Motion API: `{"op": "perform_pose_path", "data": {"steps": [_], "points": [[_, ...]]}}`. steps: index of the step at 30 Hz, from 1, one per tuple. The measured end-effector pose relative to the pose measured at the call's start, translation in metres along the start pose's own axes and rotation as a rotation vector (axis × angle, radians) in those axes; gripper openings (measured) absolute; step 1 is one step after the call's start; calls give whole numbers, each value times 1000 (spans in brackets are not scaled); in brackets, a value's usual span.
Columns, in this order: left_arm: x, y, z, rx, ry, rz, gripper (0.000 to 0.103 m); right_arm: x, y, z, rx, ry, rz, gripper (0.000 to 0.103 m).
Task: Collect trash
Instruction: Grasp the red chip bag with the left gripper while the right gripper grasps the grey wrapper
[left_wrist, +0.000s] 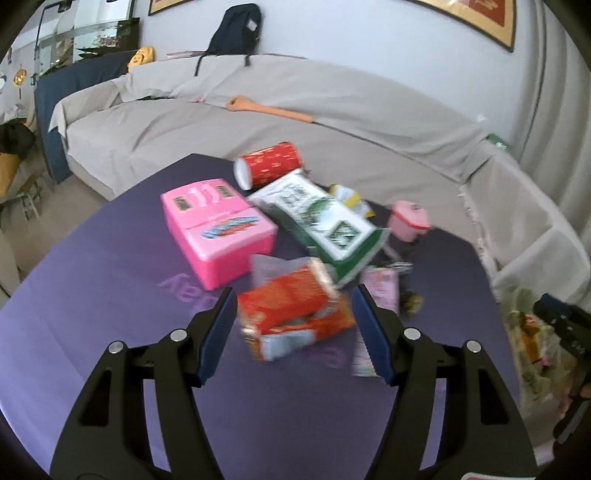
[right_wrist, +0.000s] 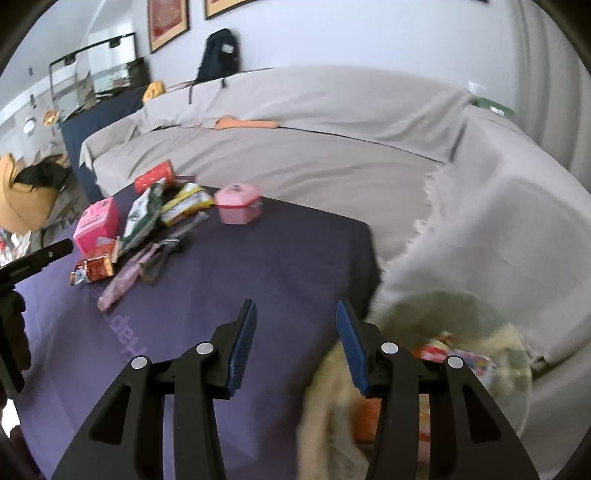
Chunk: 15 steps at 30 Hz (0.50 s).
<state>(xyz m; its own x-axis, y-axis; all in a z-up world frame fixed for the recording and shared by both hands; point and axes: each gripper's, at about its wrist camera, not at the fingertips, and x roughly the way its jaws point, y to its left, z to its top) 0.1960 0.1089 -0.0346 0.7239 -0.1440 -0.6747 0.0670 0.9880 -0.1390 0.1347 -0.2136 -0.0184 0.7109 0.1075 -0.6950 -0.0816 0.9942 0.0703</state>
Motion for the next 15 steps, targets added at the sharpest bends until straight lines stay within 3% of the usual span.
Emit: {"op": "perform_pose_path", "data": {"steps": [7, 15], "points": [[32, 31, -5, -53, 109, 15, 61, 23, 42, 16, -32, 26, 43, 43], [23, 33, -7, -36, 131, -164, 61, 40, 67, 25, -39, 46, 58, 43]]}}
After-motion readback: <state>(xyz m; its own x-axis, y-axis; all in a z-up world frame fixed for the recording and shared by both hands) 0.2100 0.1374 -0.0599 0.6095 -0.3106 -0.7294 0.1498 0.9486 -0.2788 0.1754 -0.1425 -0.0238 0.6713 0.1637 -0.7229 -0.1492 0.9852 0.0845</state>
